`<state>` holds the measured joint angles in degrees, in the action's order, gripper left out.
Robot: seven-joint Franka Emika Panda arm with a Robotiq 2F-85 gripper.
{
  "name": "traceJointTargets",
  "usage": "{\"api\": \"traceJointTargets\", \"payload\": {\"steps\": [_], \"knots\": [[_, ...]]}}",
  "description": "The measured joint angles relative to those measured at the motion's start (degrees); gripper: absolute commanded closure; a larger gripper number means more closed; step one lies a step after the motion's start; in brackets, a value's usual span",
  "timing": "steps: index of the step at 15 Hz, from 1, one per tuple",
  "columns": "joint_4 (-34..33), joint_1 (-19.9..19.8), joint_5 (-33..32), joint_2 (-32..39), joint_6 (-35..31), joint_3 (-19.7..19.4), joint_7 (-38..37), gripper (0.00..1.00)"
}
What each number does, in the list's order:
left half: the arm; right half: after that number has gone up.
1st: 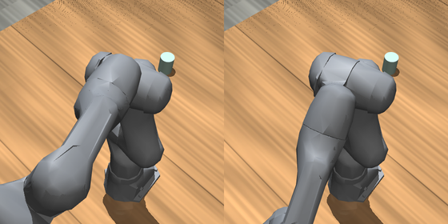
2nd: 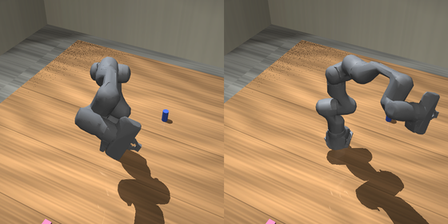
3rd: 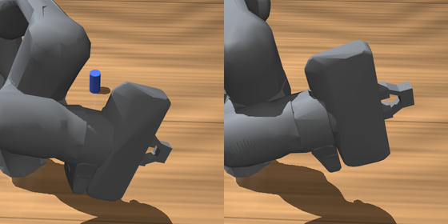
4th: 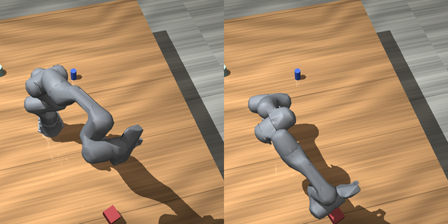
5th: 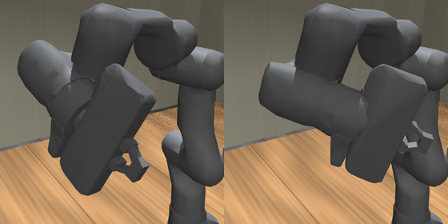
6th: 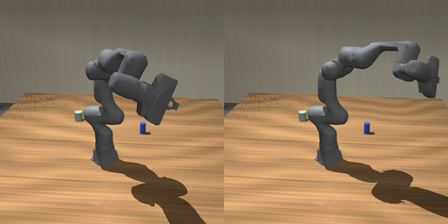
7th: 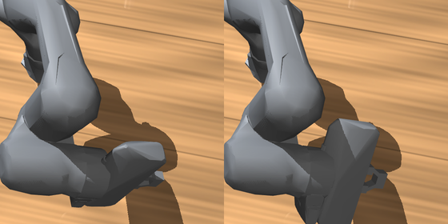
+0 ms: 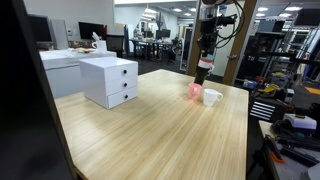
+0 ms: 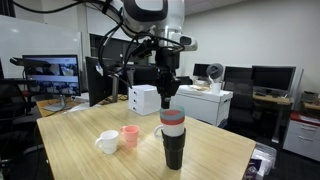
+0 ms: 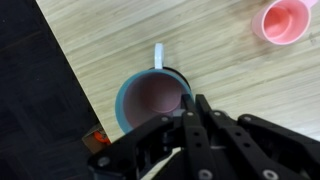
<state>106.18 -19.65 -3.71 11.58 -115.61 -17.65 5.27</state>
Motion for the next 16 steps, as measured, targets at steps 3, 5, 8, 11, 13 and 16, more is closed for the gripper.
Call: {"api": "traceJointTargets", "payload": {"steps": [3,5,8,11,13,16], "knots": [[-0.14,-0.01,0.79,0.47,-1.66,0.13,0.07,0.61],[-0.24,-0.01,1.16,0.54,-2.53,0.32,0.17,0.49],[-0.24,-0.1,1.23,0.81,-3.44,0.3,0.21,0.22],[-0.24,-0.43,1.23,1.13,-3.66,0.23,0.21,0.03],[-0.24,-0.59,1.23,1.49,-3.83,0.03,0.2,0.0],[-0.24,-0.67,1.25,1.98,-4.02,-0.04,0.2,0.25]]}}
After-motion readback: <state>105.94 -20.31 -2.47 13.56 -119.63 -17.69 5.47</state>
